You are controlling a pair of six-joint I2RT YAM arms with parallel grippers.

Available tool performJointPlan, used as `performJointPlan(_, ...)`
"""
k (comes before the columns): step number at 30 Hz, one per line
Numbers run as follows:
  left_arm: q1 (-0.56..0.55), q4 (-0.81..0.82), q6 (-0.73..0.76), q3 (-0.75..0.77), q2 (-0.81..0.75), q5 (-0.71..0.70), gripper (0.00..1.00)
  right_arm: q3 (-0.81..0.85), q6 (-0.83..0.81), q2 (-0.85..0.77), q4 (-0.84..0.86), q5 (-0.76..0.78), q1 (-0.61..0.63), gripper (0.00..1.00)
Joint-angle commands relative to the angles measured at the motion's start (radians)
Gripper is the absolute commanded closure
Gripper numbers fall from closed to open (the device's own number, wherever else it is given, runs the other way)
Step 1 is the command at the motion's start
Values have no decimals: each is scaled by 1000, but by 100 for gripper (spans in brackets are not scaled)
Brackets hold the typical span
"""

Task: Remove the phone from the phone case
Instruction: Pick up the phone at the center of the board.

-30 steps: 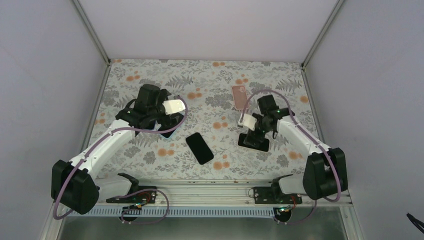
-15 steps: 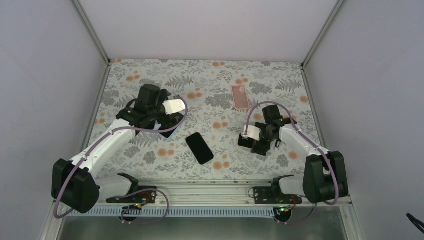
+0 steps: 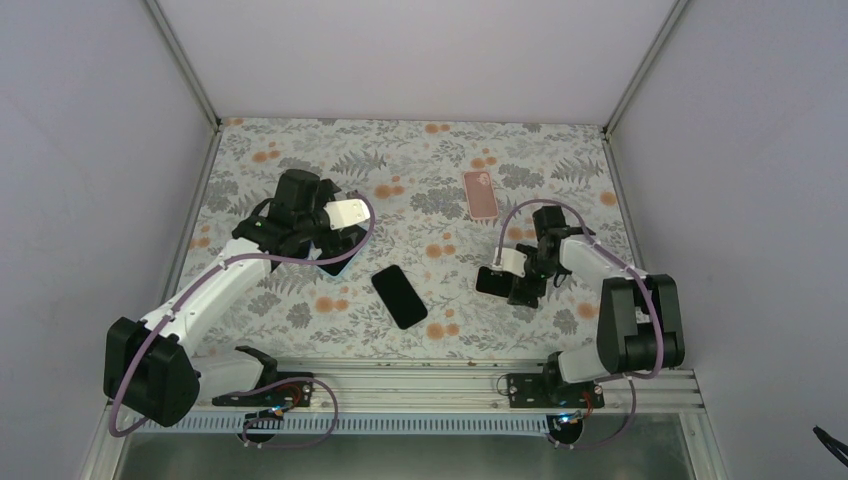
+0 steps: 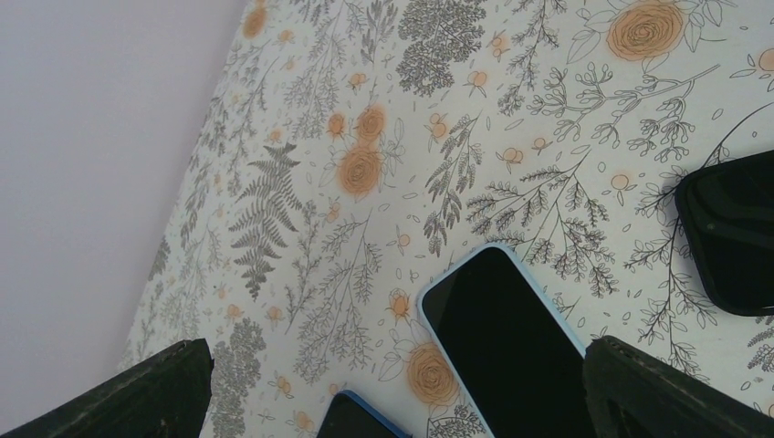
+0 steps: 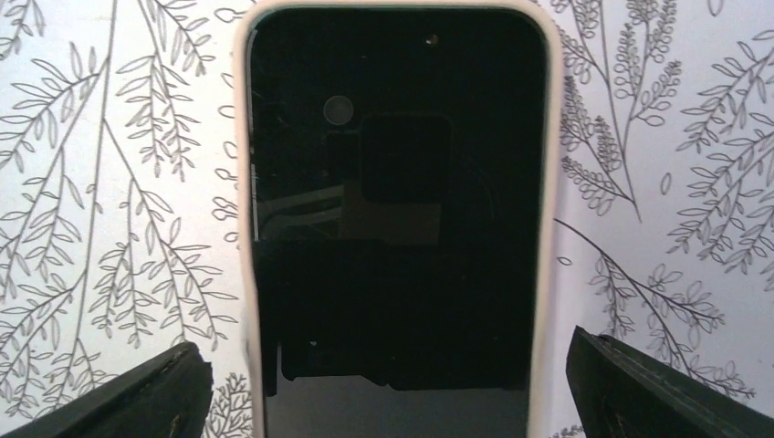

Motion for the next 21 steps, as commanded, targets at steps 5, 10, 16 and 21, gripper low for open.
performJointPlan(5, 13, 19, -1, -23, -3, 38, 0, 64, -62, 81, -10, -35, -33, 0)
performJointPlan(10, 17, 18, 5, -29, -3, 43, 0, 73, -72, 138, -28, -21, -34, 0)
performJointPlan(16, 22, 13, 9, -29, -3, 54, 0, 51, -82, 112, -55, -22, -34, 0)
performJointPlan(21, 23, 19, 8, -22, 14, 65, 0, -4, -29, 68, 26, 48, -27, 4)
